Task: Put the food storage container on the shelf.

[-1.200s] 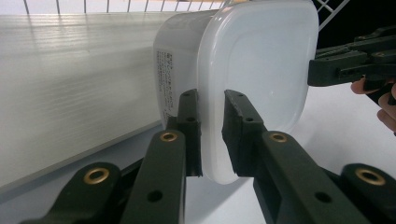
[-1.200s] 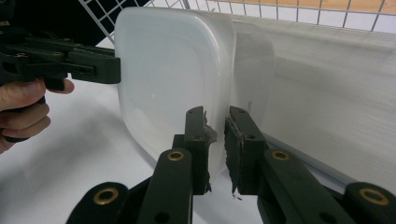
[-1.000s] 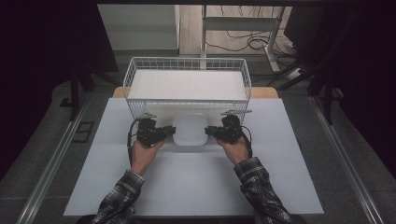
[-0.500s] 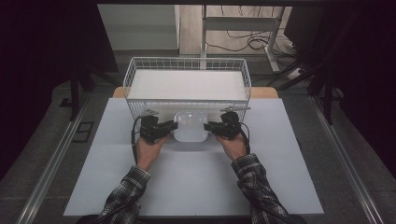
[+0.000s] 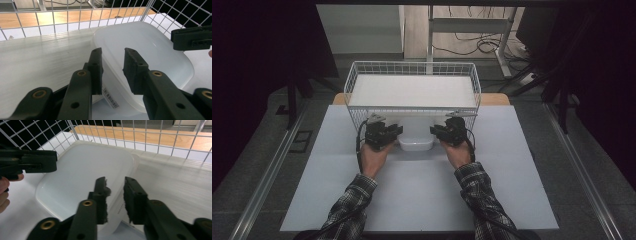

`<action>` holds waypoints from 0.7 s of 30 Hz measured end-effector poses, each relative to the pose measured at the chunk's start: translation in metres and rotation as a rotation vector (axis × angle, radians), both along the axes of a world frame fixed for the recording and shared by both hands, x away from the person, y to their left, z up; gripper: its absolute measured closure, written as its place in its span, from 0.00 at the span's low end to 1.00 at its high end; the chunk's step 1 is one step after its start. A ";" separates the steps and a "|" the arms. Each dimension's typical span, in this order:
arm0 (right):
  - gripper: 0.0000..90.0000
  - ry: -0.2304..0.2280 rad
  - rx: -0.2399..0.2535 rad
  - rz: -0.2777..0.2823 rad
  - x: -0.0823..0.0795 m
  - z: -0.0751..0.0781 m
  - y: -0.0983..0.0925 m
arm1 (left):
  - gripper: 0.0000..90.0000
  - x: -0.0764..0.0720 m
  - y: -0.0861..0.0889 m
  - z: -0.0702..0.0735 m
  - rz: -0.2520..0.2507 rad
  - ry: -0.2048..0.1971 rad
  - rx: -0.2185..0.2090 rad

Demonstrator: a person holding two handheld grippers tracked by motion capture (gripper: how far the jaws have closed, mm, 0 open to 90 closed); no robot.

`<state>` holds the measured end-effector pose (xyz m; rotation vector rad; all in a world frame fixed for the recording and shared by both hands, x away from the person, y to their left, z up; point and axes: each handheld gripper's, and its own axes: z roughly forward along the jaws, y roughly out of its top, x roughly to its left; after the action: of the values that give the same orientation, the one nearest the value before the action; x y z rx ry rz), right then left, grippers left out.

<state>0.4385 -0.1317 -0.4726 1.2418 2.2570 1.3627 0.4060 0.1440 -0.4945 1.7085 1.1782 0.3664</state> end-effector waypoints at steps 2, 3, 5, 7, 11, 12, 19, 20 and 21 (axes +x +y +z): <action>0.90 -0.010 0.010 -0.002 -0.002 0.004 -0.002 | 0.72 -0.004 0.002 0.003 0.003 -0.015 -0.007; 0.91 -0.020 0.018 0.001 -0.003 0.006 -0.003 | 0.70 -0.005 0.003 0.004 0.002 -0.018 -0.013; 0.92 -0.024 0.017 0.005 -0.004 0.008 -0.004 | 0.69 -0.007 0.003 0.006 -0.004 -0.022 -0.009; 0.93 -0.032 0.018 0.028 -0.008 0.011 -0.005 | 0.64 -0.011 0.003 0.008 -0.011 -0.030 -0.006; 0.95 -0.063 -0.007 0.072 -0.017 0.015 -0.007 | 0.54 -0.020 0.003 0.010 -0.022 -0.039 0.000; 0.95 -0.063 -0.007 0.072 -0.017 0.015 -0.007 | 0.52 -0.022 0.004 0.011 -0.031 -0.044 0.001; 0.99 -0.120 -0.077 0.134 -0.036 0.020 -0.008 | 0.37 -0.044 0.007 0.017 -0.093 -0.053 0.023; 0.99 -0.120 -0.077 0.134 -0.036 0.020 -0.008 | 0.35 -0.044 0.007 0.017 -0.093 -0.053 0.023; 0.99 -0.121 -0.077 0.148 -0.040 0.021 -0.009 | 0.33 -0.052 0.008 0.016 -0.105 -0.053 0.030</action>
<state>0.3987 -0.1406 -0.4513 0.9574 2.3319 1.3467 0.3544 0.1520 -0.4781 1.7680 1.0452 0.3638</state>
